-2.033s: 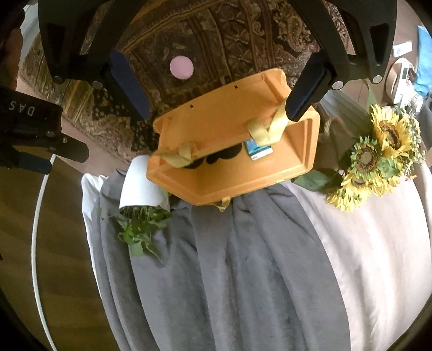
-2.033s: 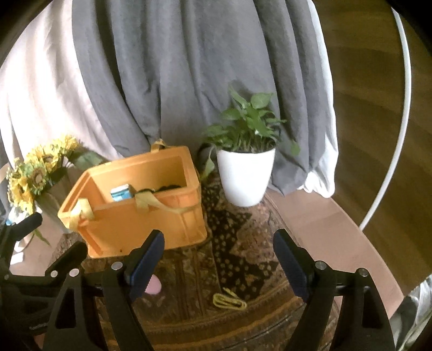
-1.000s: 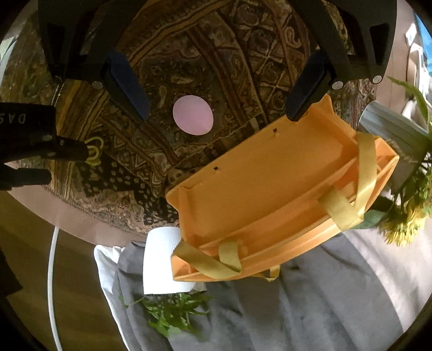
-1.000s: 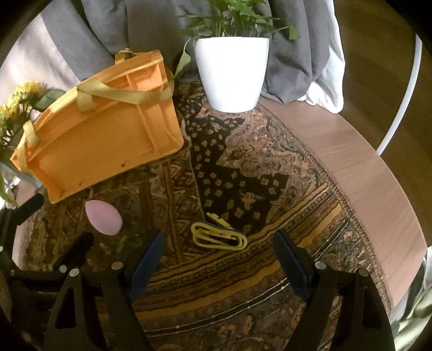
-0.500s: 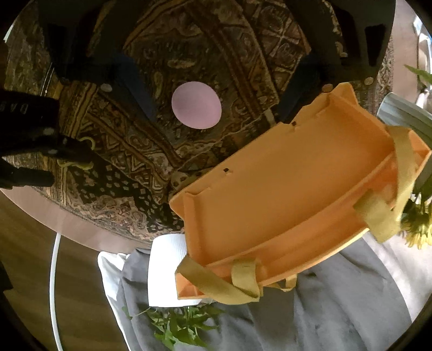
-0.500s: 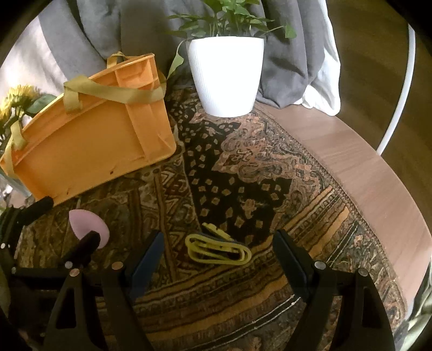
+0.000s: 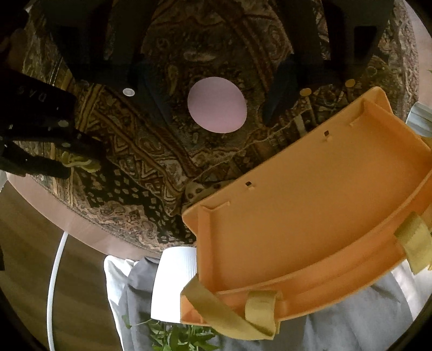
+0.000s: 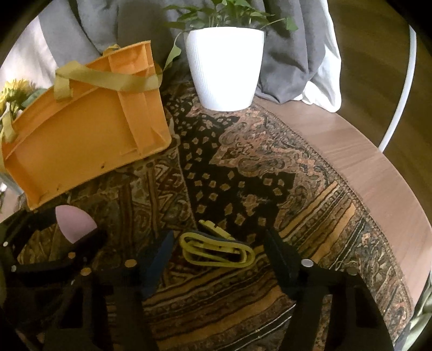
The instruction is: Organize soft objects
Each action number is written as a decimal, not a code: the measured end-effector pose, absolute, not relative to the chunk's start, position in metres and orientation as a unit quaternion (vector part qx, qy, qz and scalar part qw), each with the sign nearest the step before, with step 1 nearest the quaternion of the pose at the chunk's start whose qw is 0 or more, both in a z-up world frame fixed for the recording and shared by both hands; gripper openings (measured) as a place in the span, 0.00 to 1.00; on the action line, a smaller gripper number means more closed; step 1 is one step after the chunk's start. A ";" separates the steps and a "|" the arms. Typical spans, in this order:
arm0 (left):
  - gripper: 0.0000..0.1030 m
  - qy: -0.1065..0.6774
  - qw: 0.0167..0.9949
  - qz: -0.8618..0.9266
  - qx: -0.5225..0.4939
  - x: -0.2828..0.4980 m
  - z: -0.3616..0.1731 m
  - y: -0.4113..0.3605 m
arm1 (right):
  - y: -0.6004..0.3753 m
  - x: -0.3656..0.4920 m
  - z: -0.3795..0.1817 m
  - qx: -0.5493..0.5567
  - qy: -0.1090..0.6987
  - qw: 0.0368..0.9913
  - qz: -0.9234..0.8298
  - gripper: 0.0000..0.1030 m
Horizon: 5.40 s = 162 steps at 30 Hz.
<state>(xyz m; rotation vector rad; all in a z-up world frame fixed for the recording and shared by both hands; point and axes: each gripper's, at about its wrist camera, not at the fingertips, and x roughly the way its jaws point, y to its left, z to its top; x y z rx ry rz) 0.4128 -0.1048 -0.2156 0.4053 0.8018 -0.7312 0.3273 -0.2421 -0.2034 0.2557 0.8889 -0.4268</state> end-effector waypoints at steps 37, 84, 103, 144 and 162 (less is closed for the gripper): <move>0.36 0.351 0.873 -0.311 0.137 0.390 -0.160 -0.085 | -0.231 0.321 -0.169 0.094 0.389 0.900 -0.174 0.54; 0.36 0.201 0.969 -0.132 0.051 0.397 -0.011 -0.015 | -0.184 0.373 -0.017 0.035 0.216 0.976 -0.020 0.54; 0.36 0.210 0.972 -0.097 0.048 0.487 -0.017 -0.025 | -0.182 0.463 -0.011 0.009 0.217 0.976 -0.004 0.54; 0.50 0.376 0.916 -0.126 0.063 0.570 -0.078 -0.046 | -0.193 0.568 -0.089 0.016 0.409 0.912 0.014 0.57; 0.69 0.278 0.956 -0.072 0.055 0.458 -0.014 -0.016 | -0.177 0.476 -0.033 0.025 0.348 0.937 -0.008 0.60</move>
